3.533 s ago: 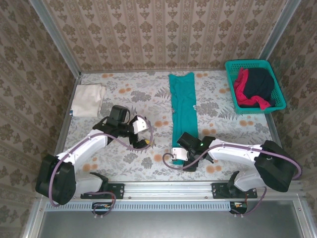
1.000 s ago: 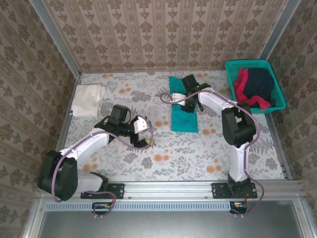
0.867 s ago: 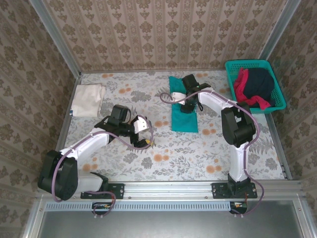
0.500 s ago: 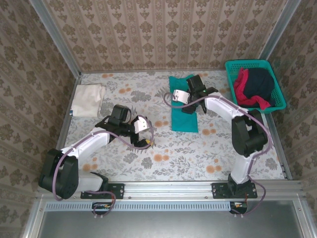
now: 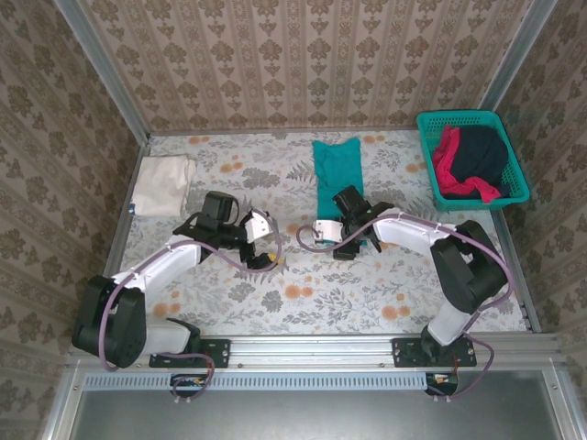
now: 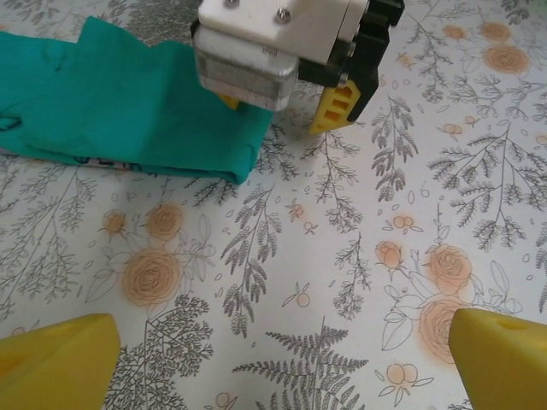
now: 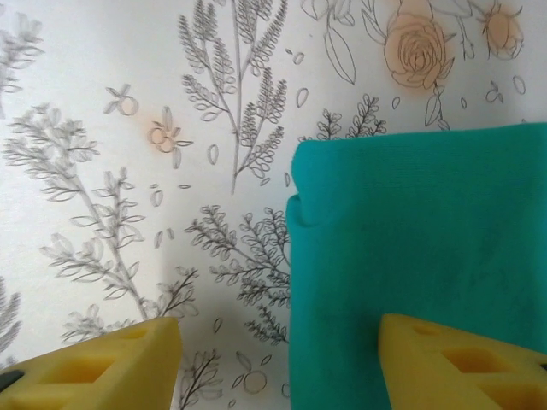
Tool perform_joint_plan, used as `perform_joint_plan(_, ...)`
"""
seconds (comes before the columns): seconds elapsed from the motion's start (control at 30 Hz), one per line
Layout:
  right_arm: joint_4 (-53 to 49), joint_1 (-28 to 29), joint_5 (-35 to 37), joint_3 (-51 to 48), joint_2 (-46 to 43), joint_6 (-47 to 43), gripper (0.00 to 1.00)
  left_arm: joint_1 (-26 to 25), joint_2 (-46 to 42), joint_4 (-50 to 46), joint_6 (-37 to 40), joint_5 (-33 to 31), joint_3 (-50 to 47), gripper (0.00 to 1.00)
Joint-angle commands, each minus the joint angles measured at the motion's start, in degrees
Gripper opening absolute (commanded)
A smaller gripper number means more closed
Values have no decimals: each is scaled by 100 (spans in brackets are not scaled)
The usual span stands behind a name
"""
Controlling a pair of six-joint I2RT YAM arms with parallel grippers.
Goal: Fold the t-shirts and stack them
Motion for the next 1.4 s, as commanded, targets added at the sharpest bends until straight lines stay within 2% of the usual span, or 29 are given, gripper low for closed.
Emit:
perform_joint_plan(0.0,264,-22,372,205,397,27,60,25,-93,44,37,224,-63,100)
perform_joint_plan(0.2,312,-53,686,483,871,-106,52,24,-122,33,25,167,-80,100)
perform_joint_plan(0.4,329,-27,888,403,921,-23,17,24,-114,-11,36,100,-67,100)
perform_joint_plan(0.5,363,15,757,237,690,129,1,25,-100,10,43,81,-72,100)
perform_joint_plan(0.7,-82,225,404,-159,63,542,0,25,-69,491,-392,-55,-127,100)
perform_joint_plan(0.87,-353,457,200,-651,-807,1018,0,25,239,1627,-2101,-938,-99,100)
perform_joint_plan(1.0,-772,651,-112,-842,-1566,1294,0,-40,887,2525,-4317,-1825,161,100)
perform_joint_plan(1.13,-1443,786,-336,-795,-2255,1454,0,-82,1629,1955,-6047,-2676,947,100)
perform_joint_plan(1.17,-1564,795,-382,-746,-2383,1463,0,-284,1813,1886,-6362,-2714,1120,100)
perform_joint_plan(1.3,-2059,833,-520,-498,-2623,1344,0,-528,2525,1571,-7510,-2605,1804,99)
perform_joint_plan(1.37,-2233,835,-521,-334,-2633,1250,0,-646,2838,1441,-8076,-2463,2144,95)
